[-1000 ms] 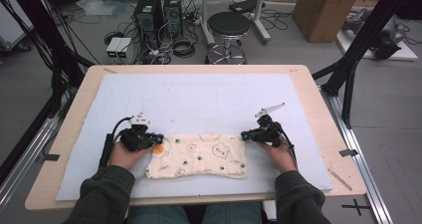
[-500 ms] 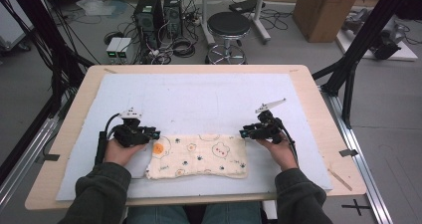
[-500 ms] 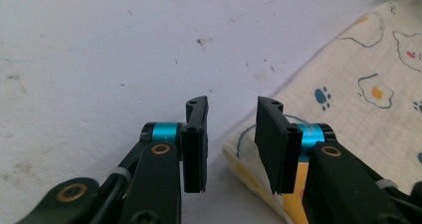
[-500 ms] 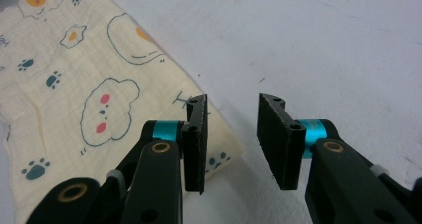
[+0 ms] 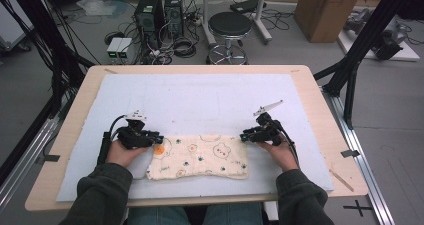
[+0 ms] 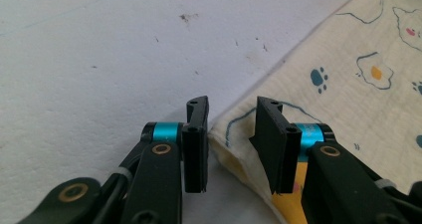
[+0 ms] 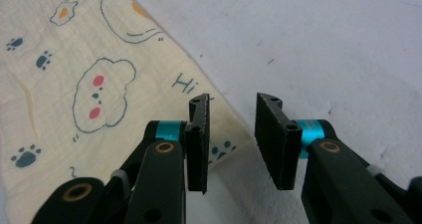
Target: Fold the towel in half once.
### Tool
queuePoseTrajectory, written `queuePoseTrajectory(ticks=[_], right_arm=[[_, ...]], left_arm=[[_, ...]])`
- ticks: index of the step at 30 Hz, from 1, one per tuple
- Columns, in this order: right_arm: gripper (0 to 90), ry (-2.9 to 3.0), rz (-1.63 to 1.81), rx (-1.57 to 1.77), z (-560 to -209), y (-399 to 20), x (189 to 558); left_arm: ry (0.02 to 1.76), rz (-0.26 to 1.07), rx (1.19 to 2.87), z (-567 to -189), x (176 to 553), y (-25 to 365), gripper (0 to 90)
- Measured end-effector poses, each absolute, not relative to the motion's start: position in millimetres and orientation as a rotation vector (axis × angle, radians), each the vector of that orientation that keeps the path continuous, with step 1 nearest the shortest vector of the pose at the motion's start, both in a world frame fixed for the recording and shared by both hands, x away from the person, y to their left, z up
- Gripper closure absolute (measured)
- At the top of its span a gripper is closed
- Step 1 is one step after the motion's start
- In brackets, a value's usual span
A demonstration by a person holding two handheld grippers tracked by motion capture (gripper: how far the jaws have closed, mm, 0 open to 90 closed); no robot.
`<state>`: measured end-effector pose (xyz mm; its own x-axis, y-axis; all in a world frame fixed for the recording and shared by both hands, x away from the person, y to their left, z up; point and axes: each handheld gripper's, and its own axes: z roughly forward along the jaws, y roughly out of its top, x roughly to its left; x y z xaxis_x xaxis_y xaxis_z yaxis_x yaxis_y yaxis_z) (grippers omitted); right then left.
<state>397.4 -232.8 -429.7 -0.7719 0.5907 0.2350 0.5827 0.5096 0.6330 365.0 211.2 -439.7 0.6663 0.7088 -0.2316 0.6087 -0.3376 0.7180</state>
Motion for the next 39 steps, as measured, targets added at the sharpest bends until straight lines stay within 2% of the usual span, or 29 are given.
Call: queuePoseTrajectory(ticks=[39], right_arm=[[69.0, 2.751, 1.101, 1.047, -432.3, -227.3, 397.5]], left_arm=[[0.986, 0.159, 2.077, -439.2, 363.2, 208.2, 65.4]])
